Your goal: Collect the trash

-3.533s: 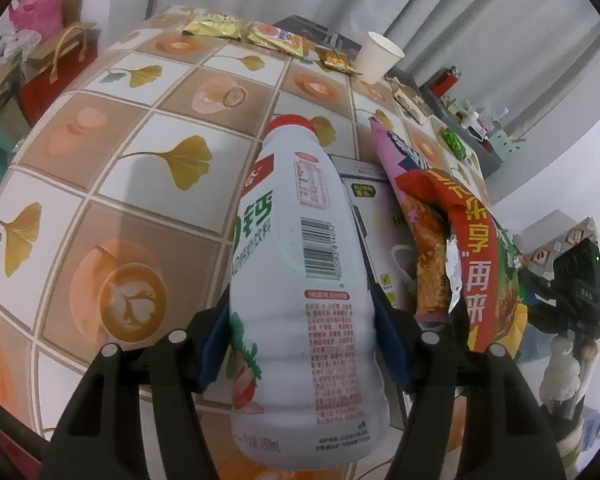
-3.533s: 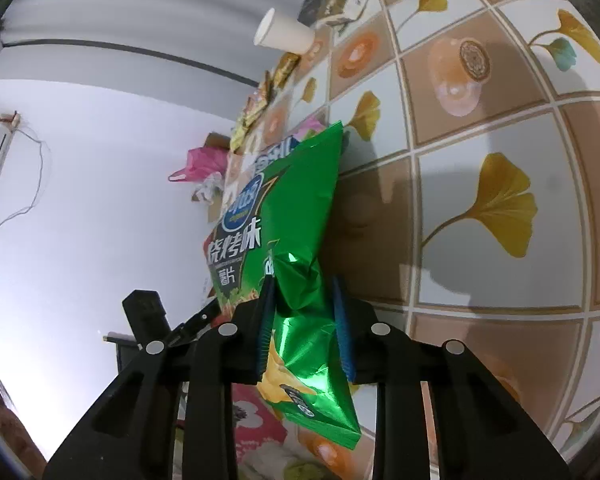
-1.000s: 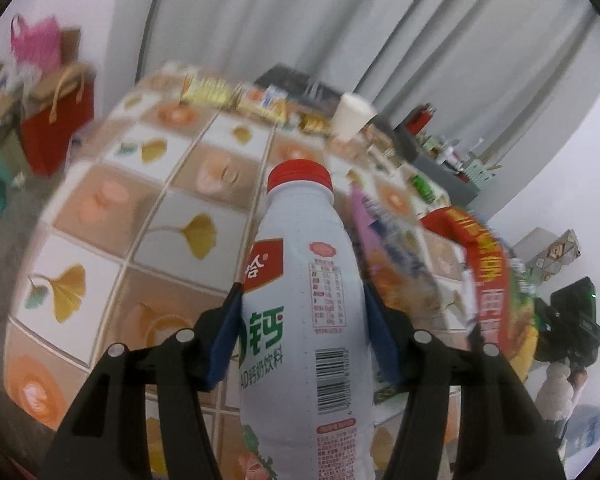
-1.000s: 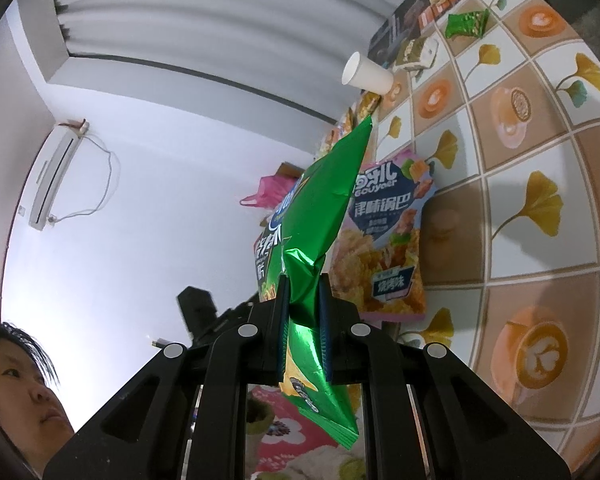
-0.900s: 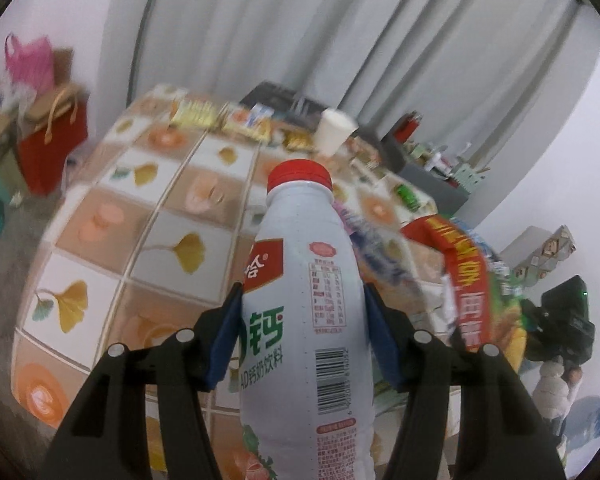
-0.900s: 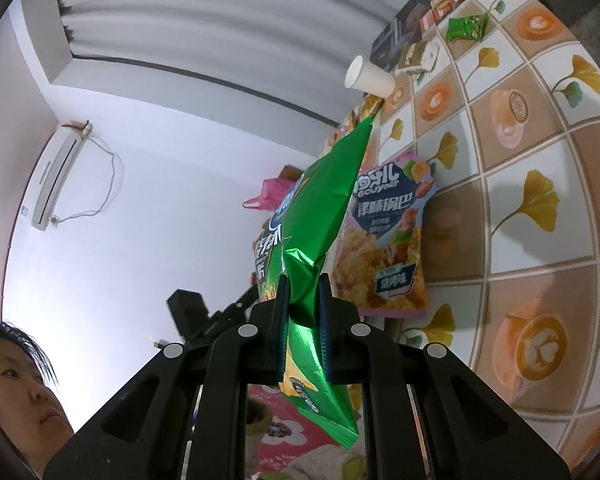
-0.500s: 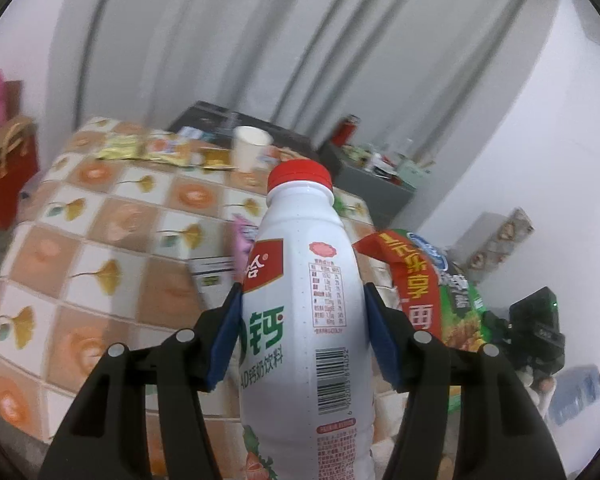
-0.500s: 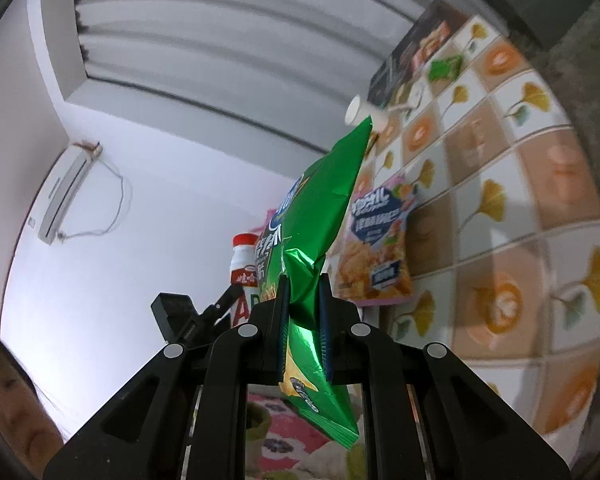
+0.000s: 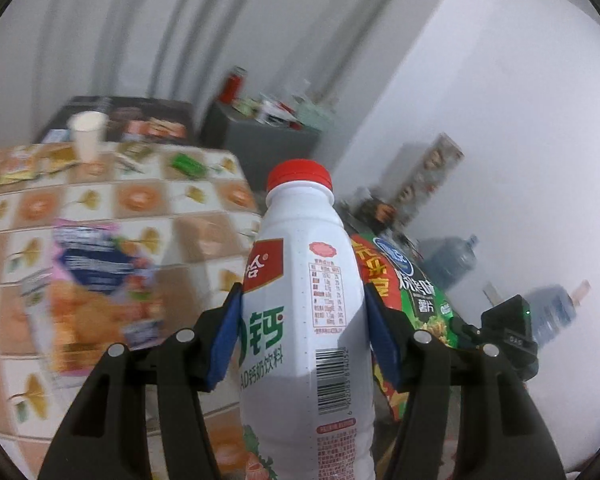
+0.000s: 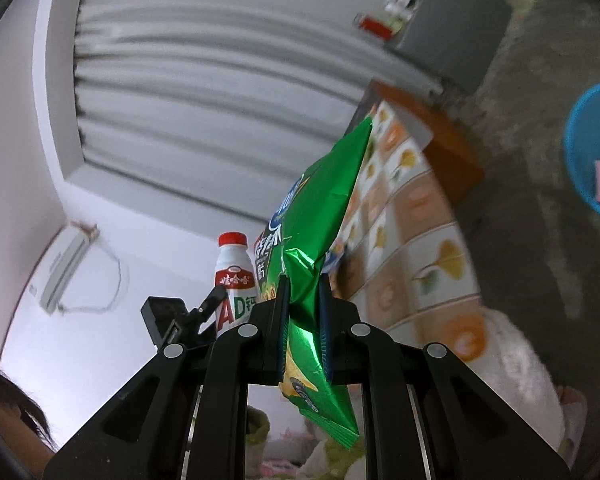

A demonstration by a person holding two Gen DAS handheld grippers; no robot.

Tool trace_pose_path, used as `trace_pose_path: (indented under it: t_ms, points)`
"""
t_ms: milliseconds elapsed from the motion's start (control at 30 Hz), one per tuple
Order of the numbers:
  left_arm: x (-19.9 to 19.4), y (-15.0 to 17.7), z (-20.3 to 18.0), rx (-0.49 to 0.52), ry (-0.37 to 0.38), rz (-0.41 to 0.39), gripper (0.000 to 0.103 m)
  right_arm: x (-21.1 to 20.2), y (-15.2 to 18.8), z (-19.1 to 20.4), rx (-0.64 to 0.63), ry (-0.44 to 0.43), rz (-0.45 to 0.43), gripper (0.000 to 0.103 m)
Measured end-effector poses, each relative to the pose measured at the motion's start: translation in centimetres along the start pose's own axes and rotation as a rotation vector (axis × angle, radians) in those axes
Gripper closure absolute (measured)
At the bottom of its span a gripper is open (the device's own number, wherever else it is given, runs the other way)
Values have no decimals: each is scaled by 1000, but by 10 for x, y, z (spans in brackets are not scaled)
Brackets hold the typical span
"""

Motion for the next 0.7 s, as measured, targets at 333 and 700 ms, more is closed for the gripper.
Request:
trace_pose_path:
  t_ms: [333,700]
  points:
    - [88,19,-120,117,134,153,46,-87,-23,-48,79,40,-174,91]
    - [243,56,-235,209,184,391,46,-178,-76,-139,211,282,-416,91]
Point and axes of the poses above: each gripper's, at about its wrist camera, not at the fingertips, and x roughly the way its jaws point, z to its left, y to its underside, the point moved 10 cm from there along x, roughly the way its jaws point, and after that the axes turned 7 degrees about -y, right-handed, at the moved point
